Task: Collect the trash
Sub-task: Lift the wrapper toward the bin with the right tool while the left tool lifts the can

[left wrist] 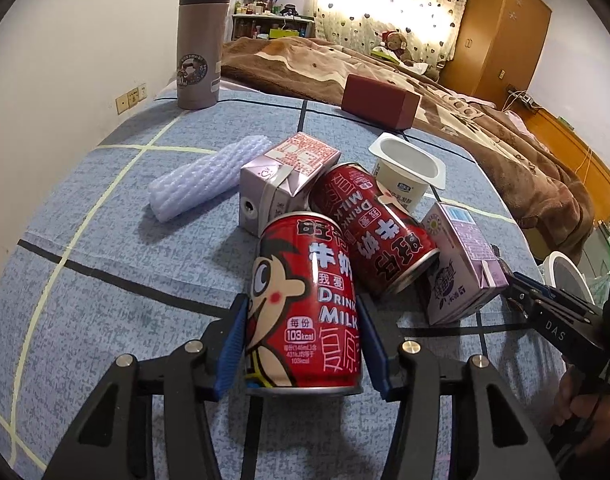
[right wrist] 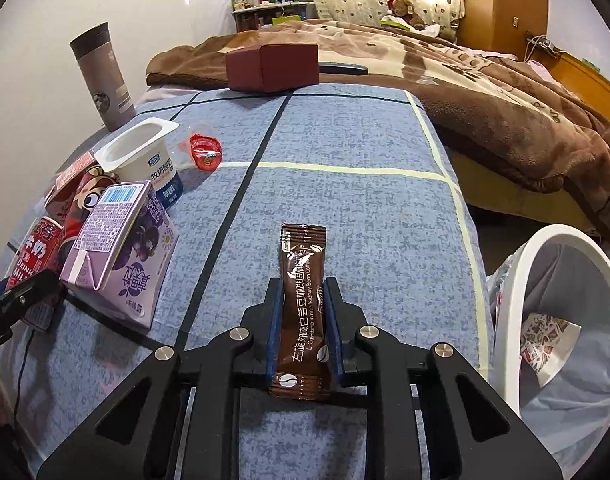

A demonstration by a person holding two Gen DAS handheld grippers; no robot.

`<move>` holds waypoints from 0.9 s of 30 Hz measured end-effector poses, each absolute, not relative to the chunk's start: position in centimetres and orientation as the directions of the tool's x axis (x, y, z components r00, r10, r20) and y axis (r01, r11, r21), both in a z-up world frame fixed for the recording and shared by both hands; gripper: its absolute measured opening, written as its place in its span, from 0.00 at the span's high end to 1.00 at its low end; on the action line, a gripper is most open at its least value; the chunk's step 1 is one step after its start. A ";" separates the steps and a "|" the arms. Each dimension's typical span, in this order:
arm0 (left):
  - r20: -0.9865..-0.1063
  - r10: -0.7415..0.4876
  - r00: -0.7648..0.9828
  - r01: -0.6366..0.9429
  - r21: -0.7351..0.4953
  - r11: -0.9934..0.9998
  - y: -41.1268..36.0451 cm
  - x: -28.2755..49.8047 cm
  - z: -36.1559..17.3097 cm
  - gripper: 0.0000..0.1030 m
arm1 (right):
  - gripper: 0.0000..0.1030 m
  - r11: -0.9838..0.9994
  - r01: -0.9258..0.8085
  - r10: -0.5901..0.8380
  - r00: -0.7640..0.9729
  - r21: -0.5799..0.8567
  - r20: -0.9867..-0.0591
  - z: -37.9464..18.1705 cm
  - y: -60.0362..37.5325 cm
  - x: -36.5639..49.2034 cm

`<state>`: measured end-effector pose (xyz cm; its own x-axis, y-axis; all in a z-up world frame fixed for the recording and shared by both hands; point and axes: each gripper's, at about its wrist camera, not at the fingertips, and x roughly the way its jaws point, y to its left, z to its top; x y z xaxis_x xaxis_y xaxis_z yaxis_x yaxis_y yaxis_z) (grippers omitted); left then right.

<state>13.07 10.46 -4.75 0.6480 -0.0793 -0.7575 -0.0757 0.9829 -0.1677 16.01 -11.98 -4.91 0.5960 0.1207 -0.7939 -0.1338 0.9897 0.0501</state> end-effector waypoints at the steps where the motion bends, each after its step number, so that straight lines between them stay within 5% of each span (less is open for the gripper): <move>1: -0.757 -0.078 0.649 -0.077 -0.168 0.983 10.5 13.0 -4.7 0.47 | 0.80 0.990 -0.133 0.122 0.597 0.052 -0.793 -4.9 -12.0 16.0; 27: -0.711 -0.060 0.700 -0.045 -0.128 0.991 8.5 10.7 -2.2 0.47 | 0.81 0.984 -0.154 0.169 0.626 0.092 -0.761 -3.4 -12.9 14.0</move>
